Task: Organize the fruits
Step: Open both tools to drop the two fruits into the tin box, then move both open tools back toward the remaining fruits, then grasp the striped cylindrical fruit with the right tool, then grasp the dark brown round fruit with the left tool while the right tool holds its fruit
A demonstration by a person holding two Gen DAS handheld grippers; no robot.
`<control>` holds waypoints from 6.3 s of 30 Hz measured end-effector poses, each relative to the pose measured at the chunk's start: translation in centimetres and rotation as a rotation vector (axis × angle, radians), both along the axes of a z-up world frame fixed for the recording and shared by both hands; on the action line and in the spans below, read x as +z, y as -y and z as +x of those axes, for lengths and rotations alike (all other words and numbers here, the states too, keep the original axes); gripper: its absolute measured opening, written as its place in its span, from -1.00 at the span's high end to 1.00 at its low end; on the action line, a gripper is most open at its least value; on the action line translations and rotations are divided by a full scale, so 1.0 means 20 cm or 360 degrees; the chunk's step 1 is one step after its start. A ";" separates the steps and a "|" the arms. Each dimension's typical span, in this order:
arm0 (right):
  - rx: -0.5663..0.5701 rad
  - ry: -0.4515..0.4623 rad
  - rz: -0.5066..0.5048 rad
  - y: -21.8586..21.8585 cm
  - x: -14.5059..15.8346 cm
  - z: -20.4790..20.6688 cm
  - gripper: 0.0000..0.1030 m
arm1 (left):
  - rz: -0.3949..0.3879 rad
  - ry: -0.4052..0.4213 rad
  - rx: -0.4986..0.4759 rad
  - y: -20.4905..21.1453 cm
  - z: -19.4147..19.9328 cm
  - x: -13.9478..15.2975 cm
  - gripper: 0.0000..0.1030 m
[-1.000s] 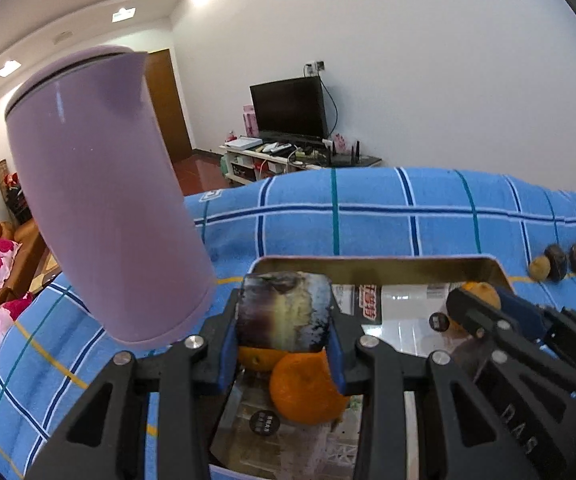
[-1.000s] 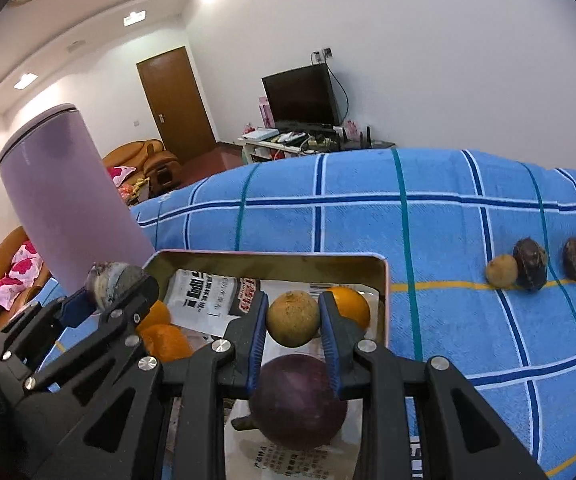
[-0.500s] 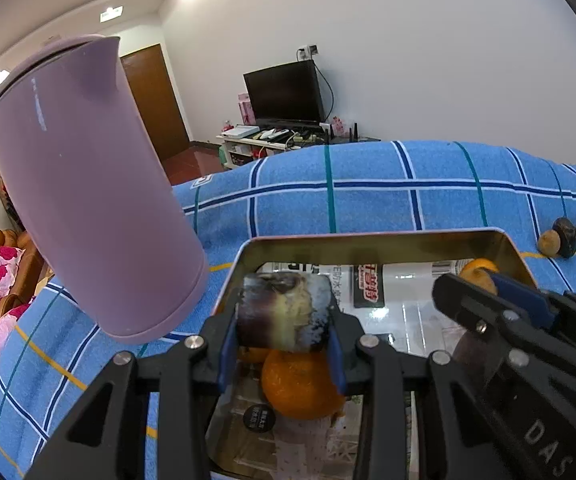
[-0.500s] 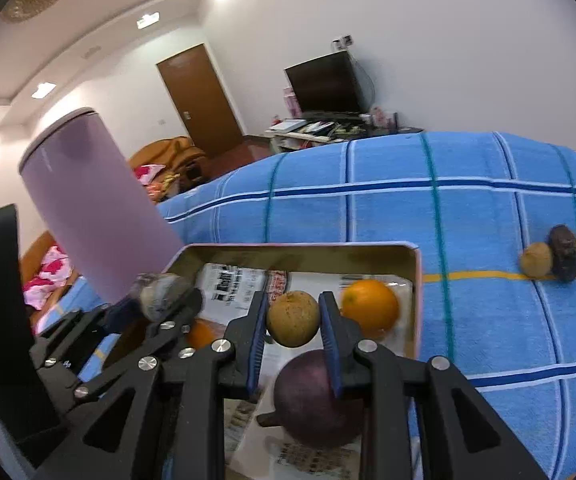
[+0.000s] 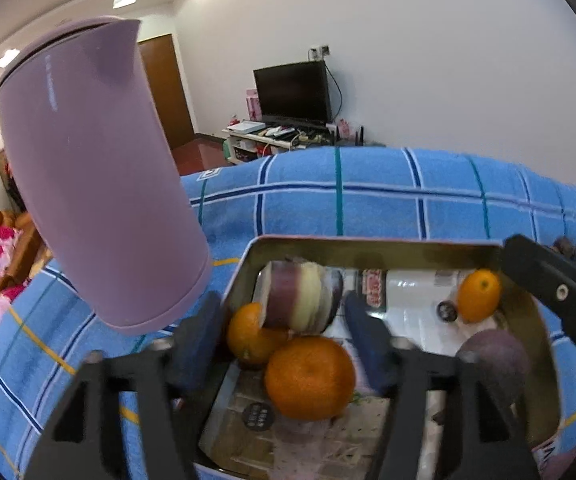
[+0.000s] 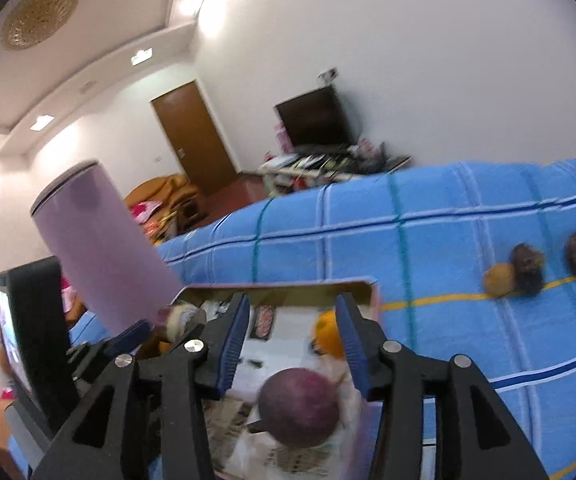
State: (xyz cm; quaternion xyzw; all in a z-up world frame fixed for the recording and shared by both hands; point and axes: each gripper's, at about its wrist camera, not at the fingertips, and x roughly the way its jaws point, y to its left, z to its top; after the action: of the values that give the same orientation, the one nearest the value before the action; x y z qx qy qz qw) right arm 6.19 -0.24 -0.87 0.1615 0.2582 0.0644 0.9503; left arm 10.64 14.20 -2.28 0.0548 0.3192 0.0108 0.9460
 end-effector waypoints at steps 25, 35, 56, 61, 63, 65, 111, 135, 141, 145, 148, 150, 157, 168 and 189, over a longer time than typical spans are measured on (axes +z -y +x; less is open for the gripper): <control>-0.0646 0.0387 -0.0540 0.11 0.13 -0.32 -0.62 | -0.0123 0.0393 0.0120 0.02 -0.17 0.12 -1.00; -0.0655 0.0321 -0.0550 0.18 0.11 -0.39 -0.62 | -0.0101 0.0448 0.0070 0.07 -0.23 0.13 -1.00; -0.0627 0.0287 -0.0587 0.28 0.12 -0.54 -0.62 | -0.0119 0.0440 0.0018 0.15 -0.44 0.13 -1.00; -0.0619 0.0287 -0.0601 0.31 0.12 -0.57 -0.62 | -0.0074 0.0457 0.0001 0.20 -0.48 0.14 -1.00; -0.0617 0.0287 -0.0607 0.33 0.12 -0.58 -0.62 | -0.0056 0.0453 -0.0006 0.22 -0.50 0.14 -1.00; -0.0605 0.0284 -0.0617 0.35 0.12 -0.60 -0.62 | -0.0043 0.0450 -0.0010 0.24 -0.51 0.14 -1.00; -0.0308 -0.0311 -0.0458 1.22 0.00 -0.42 -0.62 | -0.0094 -0.0059 -0.0366 1.06 -0.48 0.01 -1.00; -0.0018 -0.0479 -0.0439 1.25 -0.17 -0.05 0.00 | -0.0193 -0.0069 -0.0404 0.99 -0.48 0.03 -1.00; -0.0143 -0.0284 -0.0333 1.29 -0.10 -0.30 -0.01 | -0.0283 -0.0070 -0.0361 0.95 -0.45 0.03 -0.89; -0.0189 -0.0169 -0.0368 1.28 -0.05 -0.39 -0.01 | -0.0182 -0.0002 -0.0394 1.01 -0.44 0.09 -0.64; -0.0167 -0.0169 -0.0356 1.27 -0.04 -0.37 -0.01 | -0.0216 -0.0010 -0.0429 1.07 -0.35 0.13 -0.57; -0.0168 -0.0177 -0.0317 1.29 -0.04 -0.37 -0.01 | -0.0212 -0.0013 -0.0460 1.13 -0.28 0.15 -0.45; -0.0187 -0.0172 -0.0257 1.36 -0.02 -0.38 -0.01 | -0.0209 -0.0175 -0.0538 1.32 -0.02 0.04 0.02; -0.0168 -0.0183 -0.0222 1.38 -0.01 -0.37 -0.01 | -0.0150 -0.0447 -0.0639 1.50 0.18 -0.11 0.33; -0.0271 -0.0011 -0.0292 1.35 0.04 -0.44 -0.01 | -0.0193 0.0188 -0.0498 1.21 -0.36 0.12 0.35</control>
State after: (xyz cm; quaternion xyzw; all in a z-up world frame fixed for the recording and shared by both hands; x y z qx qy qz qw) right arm -2.58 -27.24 -0.10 0.0954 0.2517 -0.0411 0.9622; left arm 3.36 -9.96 0.13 0.0459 0.2508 -0.1527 0.9548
